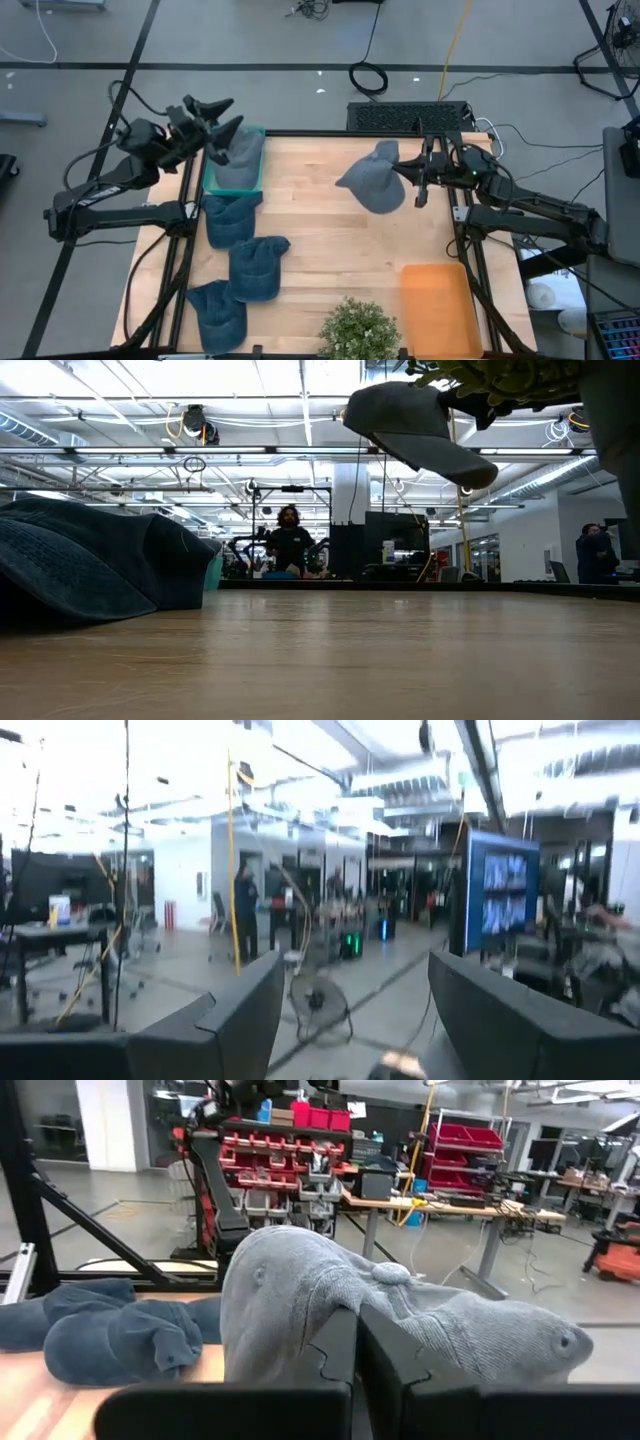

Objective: Pick & Place hat
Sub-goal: Put the gray cap into the green bin

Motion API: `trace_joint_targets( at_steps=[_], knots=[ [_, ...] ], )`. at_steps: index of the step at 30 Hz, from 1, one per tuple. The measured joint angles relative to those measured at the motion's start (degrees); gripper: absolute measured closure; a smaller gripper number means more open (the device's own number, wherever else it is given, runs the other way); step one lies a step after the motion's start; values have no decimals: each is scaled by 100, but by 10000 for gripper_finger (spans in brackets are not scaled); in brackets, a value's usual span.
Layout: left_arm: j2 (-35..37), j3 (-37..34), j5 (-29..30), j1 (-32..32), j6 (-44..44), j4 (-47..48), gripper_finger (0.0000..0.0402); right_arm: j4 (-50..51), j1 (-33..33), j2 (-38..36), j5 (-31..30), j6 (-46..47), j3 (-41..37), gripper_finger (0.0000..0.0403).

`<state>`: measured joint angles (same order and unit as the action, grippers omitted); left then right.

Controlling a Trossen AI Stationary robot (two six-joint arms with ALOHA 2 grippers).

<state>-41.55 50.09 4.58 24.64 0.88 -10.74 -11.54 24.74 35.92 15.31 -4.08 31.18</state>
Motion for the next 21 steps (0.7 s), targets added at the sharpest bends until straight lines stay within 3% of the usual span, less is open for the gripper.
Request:
trace_joint_targets(
  at_steps=[6,12,21],
  knots=[
    [-6,0,-61,2,-263,22,146,-71,-167,0,-2,-115,0,403],
    [-61,2,-764,-2,183,877,146,-161,-275,11,-1,-117,0,403],
    [-491,2,-667,0,-399,1277,147,-597,-311,227,-4,-115,0,403]
  ],
)
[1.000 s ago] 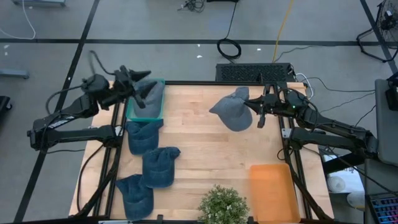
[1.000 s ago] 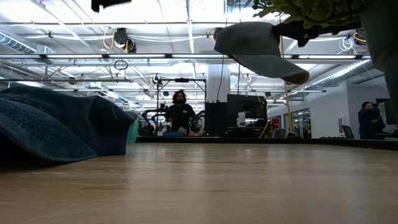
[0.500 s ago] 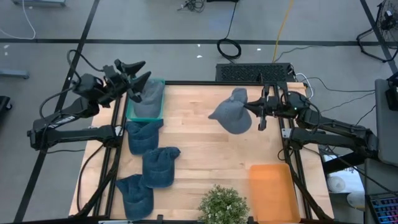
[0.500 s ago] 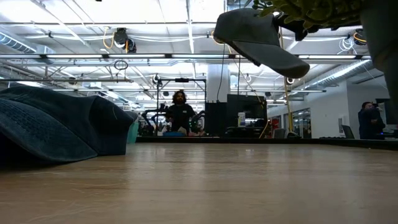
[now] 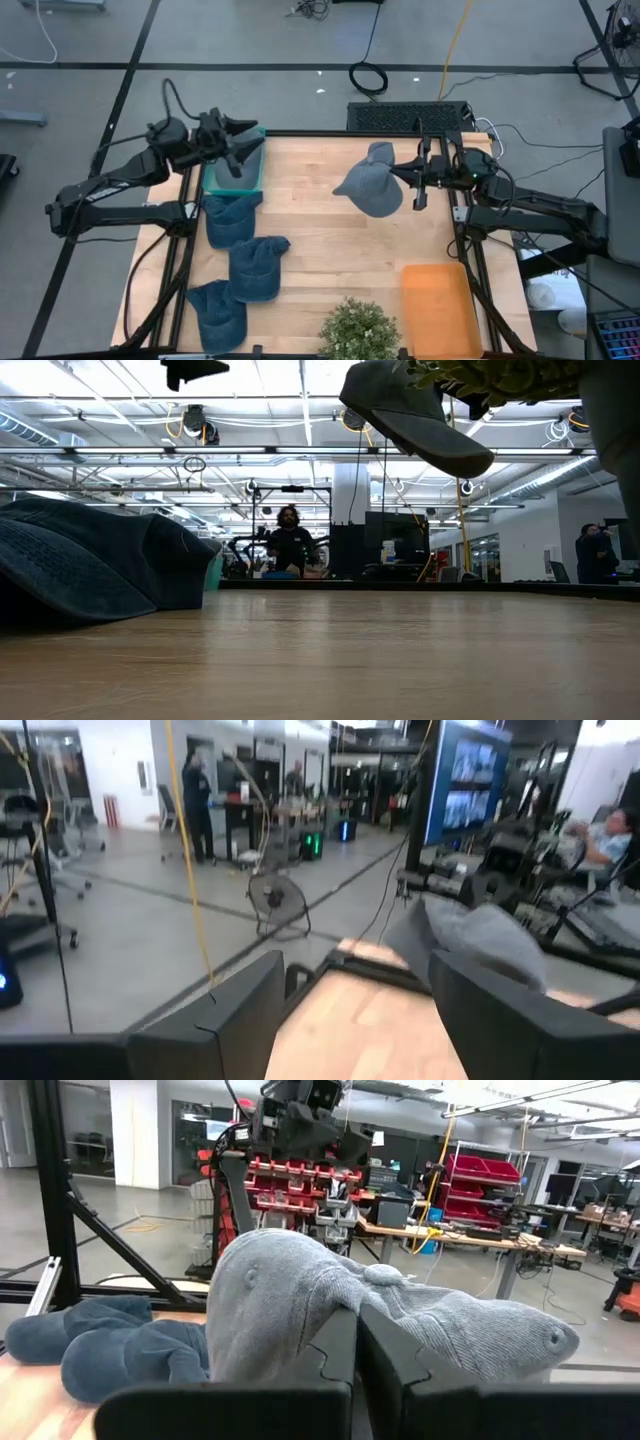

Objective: Pick & Place hat
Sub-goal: Put the gray cap into the green bin

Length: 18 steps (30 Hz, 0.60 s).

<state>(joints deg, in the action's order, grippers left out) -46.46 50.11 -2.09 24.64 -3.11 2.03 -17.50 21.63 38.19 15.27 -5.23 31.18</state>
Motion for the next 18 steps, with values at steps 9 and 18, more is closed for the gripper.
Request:
trace_joint_targets(
  at_steps=[9,18],
  knots=[
    [-453,0,223,2,-97,1,146,-513,0,279,-3,4,0,403],
    [-646,0,221,0,14,-14,146,-644,0,382,-4,122,0,403]
  ],
)
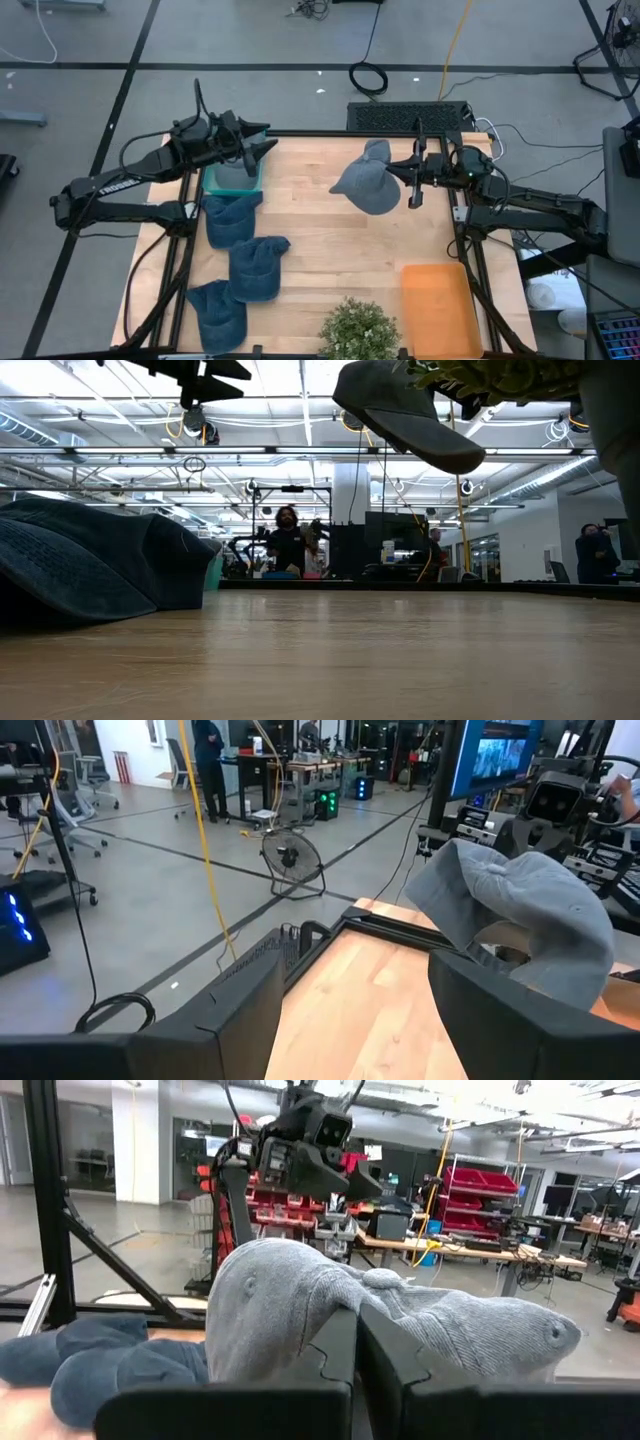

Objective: Pick & Place hat
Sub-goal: Put the gray cap into the green bin

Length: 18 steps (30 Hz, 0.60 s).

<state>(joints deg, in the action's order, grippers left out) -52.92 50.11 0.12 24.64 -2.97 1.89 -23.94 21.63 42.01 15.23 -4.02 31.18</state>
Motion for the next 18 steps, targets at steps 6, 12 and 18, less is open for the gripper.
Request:
trace_joint_targets(
  at_steps=[6,12,18],
  knots=[
    [-1,0,0,2,-64,2,146,-186,0,98,4,18,0,403],
    [-3,0,0,2,-87,2,147,-401,0,240,6,38,0,403],
    [-2,0,0,2,-132,2,147,-537,0,449,8,89,76,403]
  ],
)
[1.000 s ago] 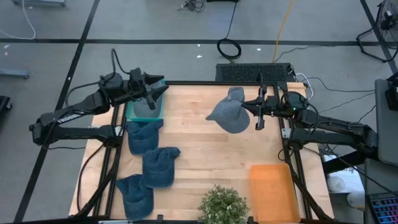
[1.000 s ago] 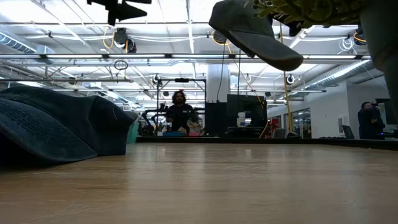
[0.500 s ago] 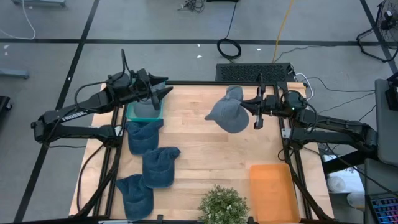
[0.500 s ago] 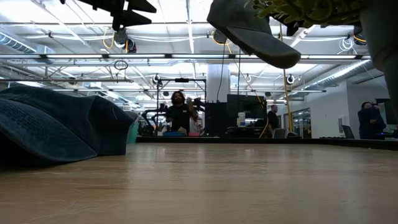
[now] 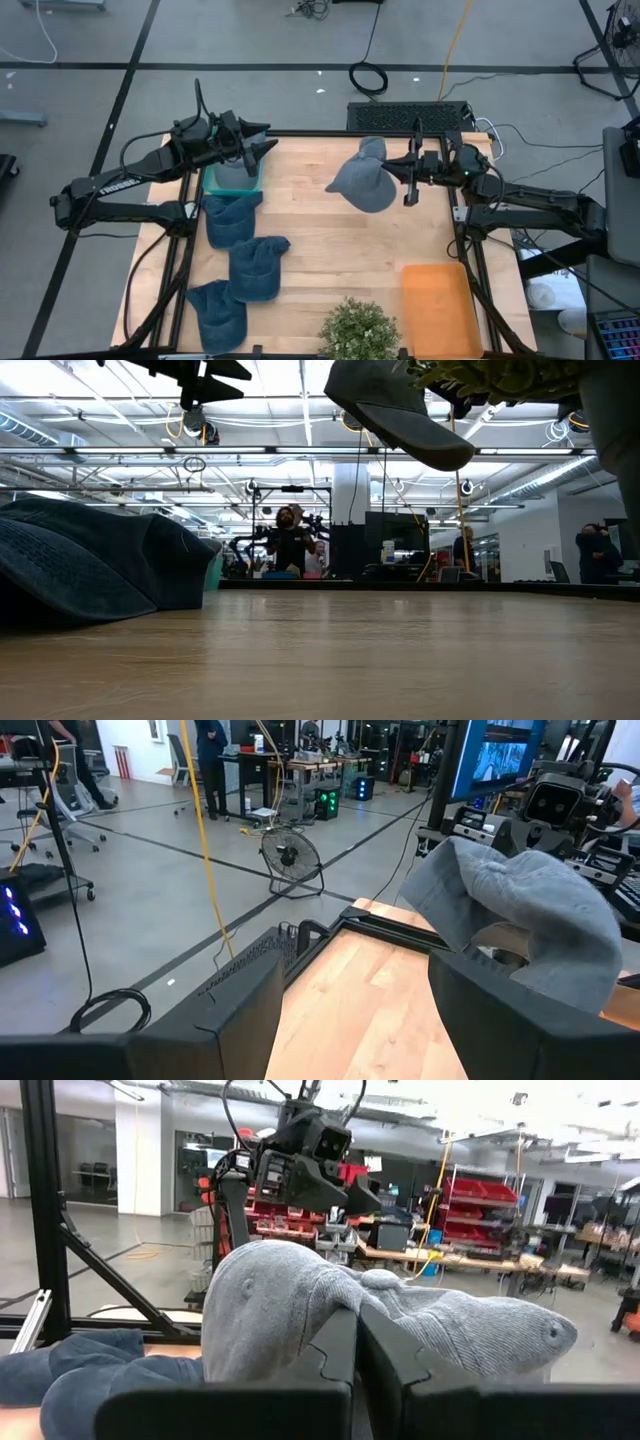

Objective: Pick & Place hat
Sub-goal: Put the gray cap into the green bin

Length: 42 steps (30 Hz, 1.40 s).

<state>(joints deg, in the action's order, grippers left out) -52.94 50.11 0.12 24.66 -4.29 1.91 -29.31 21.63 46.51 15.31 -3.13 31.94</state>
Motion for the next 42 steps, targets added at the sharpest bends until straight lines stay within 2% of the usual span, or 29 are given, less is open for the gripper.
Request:
trace_joint_targets(
  at_steps=[7,31,42],
  knots=[
    [-1,0,2,-2,-31,2,147,313,0,415,3,87,356,403],
    [-2,0,1,0,-232,7,146,273,0,1084,301,5,948,403],
    [-385,3,-7,0,-388,-44,146,236,0,1140,304,-75,1003,403]
  ],
)
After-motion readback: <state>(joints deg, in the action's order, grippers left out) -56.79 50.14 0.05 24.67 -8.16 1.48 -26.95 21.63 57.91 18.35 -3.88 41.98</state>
